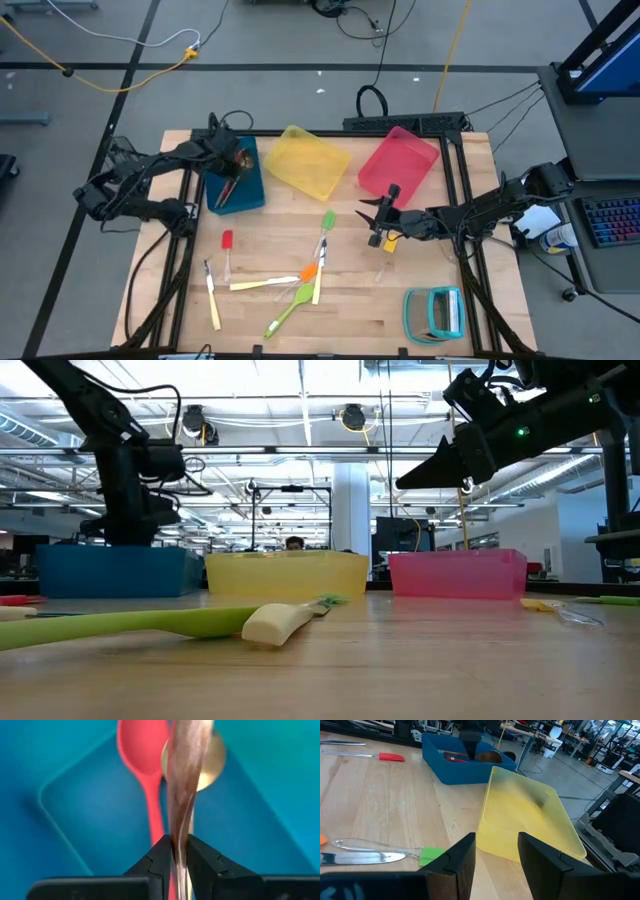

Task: Pick & Place Kitchen Items
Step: Put the wooden serving spoon into the blue bin, then put the right green spatula into the yellow bin

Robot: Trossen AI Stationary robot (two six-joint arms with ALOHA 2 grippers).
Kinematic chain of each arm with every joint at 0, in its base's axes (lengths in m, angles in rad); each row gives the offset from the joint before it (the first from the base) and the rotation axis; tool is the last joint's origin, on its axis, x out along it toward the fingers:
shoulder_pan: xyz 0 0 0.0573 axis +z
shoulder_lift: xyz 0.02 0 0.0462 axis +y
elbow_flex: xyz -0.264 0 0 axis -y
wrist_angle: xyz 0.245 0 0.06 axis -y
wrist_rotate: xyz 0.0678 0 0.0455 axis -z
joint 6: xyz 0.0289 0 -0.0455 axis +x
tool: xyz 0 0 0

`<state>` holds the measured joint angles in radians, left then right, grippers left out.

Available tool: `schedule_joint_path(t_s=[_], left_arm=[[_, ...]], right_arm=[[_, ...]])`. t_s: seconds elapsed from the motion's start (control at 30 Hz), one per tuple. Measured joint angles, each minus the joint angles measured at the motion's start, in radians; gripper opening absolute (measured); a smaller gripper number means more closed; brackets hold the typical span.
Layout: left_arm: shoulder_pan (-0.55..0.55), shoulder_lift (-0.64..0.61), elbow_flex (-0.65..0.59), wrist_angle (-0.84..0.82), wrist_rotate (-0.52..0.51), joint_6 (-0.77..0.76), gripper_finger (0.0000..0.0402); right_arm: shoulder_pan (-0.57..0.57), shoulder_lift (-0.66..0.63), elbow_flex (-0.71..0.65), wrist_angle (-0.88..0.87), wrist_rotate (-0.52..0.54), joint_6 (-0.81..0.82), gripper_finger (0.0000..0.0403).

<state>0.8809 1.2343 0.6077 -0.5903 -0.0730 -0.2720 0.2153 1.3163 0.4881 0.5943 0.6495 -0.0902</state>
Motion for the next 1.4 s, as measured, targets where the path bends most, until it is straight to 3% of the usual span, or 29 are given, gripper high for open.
schedule_joint_path(t_s=[0.5,0.6,0.73,1.0,1.1,1.3,1.4], left_arm=[[0.000,0.000,-0.053,0.103,-0.034,0.004,0.0069],[-0.003,0.000,-0.053,0.109,-0.081,0.008,0.0073],[-0.012,0.000,-0.052,0.110,-0.155,0.046,0.0094],[-0.029,0.000,-0.050,0.127,-0.156,0.065,0.0162],[-0.045,-0.008,-0.040,0.124,-0.156,0.082,0.0176],[-0.081,-0.104,-0.027,0.113,-0.148,0.086,0.0176],[-0.108,-0.189,-0.027,0.134,-0.068,0.084,0.0169]], right_arm=[[0.000,0.000,0.000,0.000,0.000,0.000,0.0141],[0.000,0.000,0.000,0.000,0.000,0.000,0.0141],[0.000,0.000,0.000,0.000,0.000,0.000,0.0141],[-0.008,0.000,0.000,0.021,-0.005,-0.002,0.0141],[-0.041,0.000,0.000,0.067,-0.066,-0.002,0.0141],[-0.122,0.024,0.000,0.210,-0.326,0.049,0.0141],[-0.130,0.080,0.000,0.337,-0.397,0.083,0.0141]])
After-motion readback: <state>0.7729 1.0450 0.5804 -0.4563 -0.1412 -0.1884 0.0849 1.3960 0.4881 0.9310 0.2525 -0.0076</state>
